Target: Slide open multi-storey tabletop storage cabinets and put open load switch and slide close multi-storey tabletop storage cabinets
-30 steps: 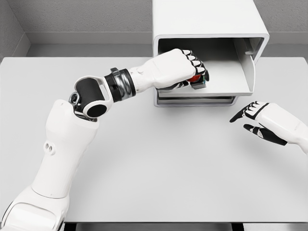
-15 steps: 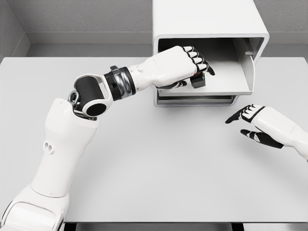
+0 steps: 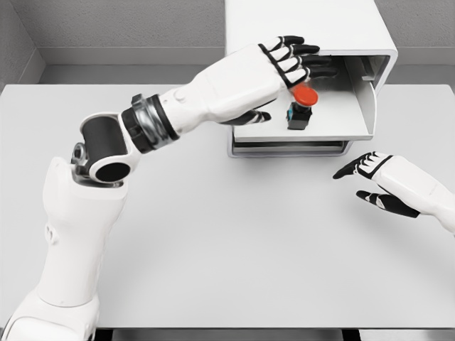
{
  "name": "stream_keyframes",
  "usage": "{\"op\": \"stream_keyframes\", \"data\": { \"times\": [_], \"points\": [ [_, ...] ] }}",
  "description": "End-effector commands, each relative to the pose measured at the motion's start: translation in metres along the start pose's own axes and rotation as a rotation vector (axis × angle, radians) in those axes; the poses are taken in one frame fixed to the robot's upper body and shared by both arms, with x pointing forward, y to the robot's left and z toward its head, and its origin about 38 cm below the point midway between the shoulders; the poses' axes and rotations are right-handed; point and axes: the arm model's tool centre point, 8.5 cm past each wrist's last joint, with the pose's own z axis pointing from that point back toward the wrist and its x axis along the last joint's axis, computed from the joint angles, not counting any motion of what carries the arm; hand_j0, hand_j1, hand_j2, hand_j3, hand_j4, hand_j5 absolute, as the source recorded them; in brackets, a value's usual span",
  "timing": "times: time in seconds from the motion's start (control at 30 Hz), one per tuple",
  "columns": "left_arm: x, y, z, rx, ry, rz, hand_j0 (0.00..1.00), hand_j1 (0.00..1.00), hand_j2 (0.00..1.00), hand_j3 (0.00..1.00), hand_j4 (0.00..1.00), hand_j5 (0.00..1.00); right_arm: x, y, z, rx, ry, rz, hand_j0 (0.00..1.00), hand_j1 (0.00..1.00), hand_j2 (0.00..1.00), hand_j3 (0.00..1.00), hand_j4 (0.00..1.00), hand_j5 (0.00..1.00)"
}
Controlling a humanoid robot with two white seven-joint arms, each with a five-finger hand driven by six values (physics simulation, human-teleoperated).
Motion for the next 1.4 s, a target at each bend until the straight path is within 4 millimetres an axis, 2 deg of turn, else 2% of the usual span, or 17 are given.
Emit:
{"op": "stream_keyframes", "data": {
  "times": [0.0, 0.03, 0.1, 0.23, 0.3, 0.33, 0.37, 0.47, 0.57, 0.67, 1.03, 1.1, 1.17, 1.37],
  "points": [
    [-0.007, 0.024, 0.018, 0.138, -0.018, 0.081, 1.0, 1.0, 1.0, 1.0, 1.0, 1.0, 0.0, -0.001, 0.0, -0.003, 0.0, -0.006, 0.69, 0.69, 0.69, 0.69, 0.69, 0.69],
    [-0.013, 0.028, 0.029, 0.179, 0.001, 0.111, 1.0, 1.0, 1.0, 1.0, 1.0, 1.0, 0.0, -0.001, 0.0, -0.004, 0.0, -0.005, 0.69, 0.69, 0.69, 0.69, 0.69, 0.69],
    [-0.03, 0.03, 0.068, 0.21, 0.054, 0.151, 1.0, 1.0, 1.0, 1.0, 1.0, 1.0, 0.0, -0.001, 0.0, -0.005, -0.001, -0.003, 0.69, 0.69, 0.69, 0.69, 0.69, 0.69],
    [-0.06, 0.03, 0.166, 0.195, 0.269, 0.143, 1.0, 1.0, 1.0, 1.0, 1.0, 1.0, -0.001, -0.007, -0.003, -0.013, -0.005, 0.01, 0.69, 0.69, 0.69, 0.69, 0.69, 0.69],
    [-0.065, 0.016, 0.226, 0.129, 0.416, 0.151, 1.0, 1.0, 1.0, 1.0, 1.0, 1.0, -0.001, -0.011, -0.004, -0.018, -0.008, 0.018, 0.69, 0.69, 0.69, 0.69, 0.69, 0.69],
    [-0.064, 0.012, 0.248, 0.115, 0.468, 0.157, 1.0, 1.0, 1.0, 1.0, 1.0, 1.0, -0.001, -0.012, -0.005, -0.019, -0.008, 0.019, 0.69, 0.69, 0.69, 0.69, 0.69, 0.69],
    [-0.065, 0.001, 0.267, 0.088, 0.517, 0.186, 1.0, 1.0, 1.0, 1.0, 1.0, 1.0, -0.002, -0.014, -0.005, -0.021, -0.008, 0.025, 0.69, 0.69, 0.69, 0.69, 0.69, 0.69],
    [-0.086, -0.031, 0.306, 0.068, 0.641, 0.294, 1.0, 1.0, 1.0, 1.0, 1.0, 1.0, -0.009, -0.018, -0.007, -0.026, 0.006, 0.034, 0.69, 0.69, 0.69, 0.69, 0.69, 0.69],
    [-0.092, -0.058, 0.324, 0.05, 0.702, 0.377, 1.0, 1.0, 1.0, 1.0, 1.0, 1.0, -0.011, -0.014, -0.012, -0.016, 0.001, 0.026, 0.69, 0.69, 0.69, 0.69, 0.69, 0.69],
    [-0.093, -0.07, 0.331, 0.04, 0.726, 0.413, 1.0, 1.0, 1.0, 1.0, 1.0, 1.0, -0.018, -0.013, -0.019, -0.007, 0.004, 0.018, 0.69, 0.69, 0.69, 0.69, 0.69, 0.69],
    [-0.09, -0.076, 0.332, 0.04, 0.73, 0.427, 1.0, 1.0, 1.0, 1.0, 1.0, 1.0, -0.028, -0.008, -0.035, 0.01, 0.003, 0.0, 0.69, 0.69, 0.69, 0.69, 0.69, 0.69],
    [-0.087, -0.082, 0.333, 0.04, 0.734, 0.442, 1.0, 1.0, 1.0, 1.0, 1.0, 1.0, -0.029, -0.008, -0.036, 0.01, 0.005, 0.0, 0.69, 0.69, 0.69, 0.69, 0.69, 0.69],
    [-0.088, -0.086, 0.335, 0.039, 0.743, 0.455, 1.0, 1.0, 1.0, 1.0, 1.0, 1.0, -0.032, -0.006, -0.044, 0.013, -0.001, -0.011, 0.69, 0.69, 0.69, 0.69, 0.69, 0.69],
    [-0.088, -0.09, 0.336, 0.04, 0.748, 0.467, 1.0, 1.0, 1.0, 1.0, 1.0, 1.0, -0.039, -0.001, -0.054, 0.03, 0.008, -0.03, 0.7, 0.7, 0.7, 0.7, 0.7, 0.7]
  ]
}}
